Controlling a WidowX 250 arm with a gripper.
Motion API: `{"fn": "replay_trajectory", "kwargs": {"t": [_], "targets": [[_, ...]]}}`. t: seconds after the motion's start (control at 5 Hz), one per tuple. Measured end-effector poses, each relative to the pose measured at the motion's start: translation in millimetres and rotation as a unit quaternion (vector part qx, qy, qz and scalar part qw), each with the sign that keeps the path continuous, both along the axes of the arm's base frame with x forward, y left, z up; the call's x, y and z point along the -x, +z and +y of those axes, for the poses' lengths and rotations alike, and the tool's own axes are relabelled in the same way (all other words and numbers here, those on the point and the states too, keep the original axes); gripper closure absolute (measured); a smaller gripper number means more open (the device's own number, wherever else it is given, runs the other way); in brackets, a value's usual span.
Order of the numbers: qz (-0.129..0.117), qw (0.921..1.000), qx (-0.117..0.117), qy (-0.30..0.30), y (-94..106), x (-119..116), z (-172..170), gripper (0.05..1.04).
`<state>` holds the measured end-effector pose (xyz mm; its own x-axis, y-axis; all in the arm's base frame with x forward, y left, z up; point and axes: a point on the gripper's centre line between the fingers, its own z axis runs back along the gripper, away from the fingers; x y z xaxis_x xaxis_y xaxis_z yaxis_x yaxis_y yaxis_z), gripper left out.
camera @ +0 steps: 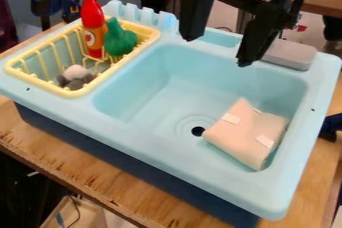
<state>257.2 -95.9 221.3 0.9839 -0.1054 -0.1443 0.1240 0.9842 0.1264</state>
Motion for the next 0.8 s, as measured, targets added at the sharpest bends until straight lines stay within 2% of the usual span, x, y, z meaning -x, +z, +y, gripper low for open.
{"fn": "replay_trajectory", "kwargs": {"t": [0.2,0.4,0.6,0.8], "targets": [[0.015,0.9999,-0.006,-0.001,-10.6,-0.6,-0.7,0.085],[-0.018,0.9998,0.010,-0.001,-37.8,-12.7,1.6,0.085],[-0.030,0.9988,0.029,0.025,-58.9,-21.5,17.9,0.085],[-0.068,0.9953,0.067,0.017,-75.7,-33.0,14.0,0.085]]}}
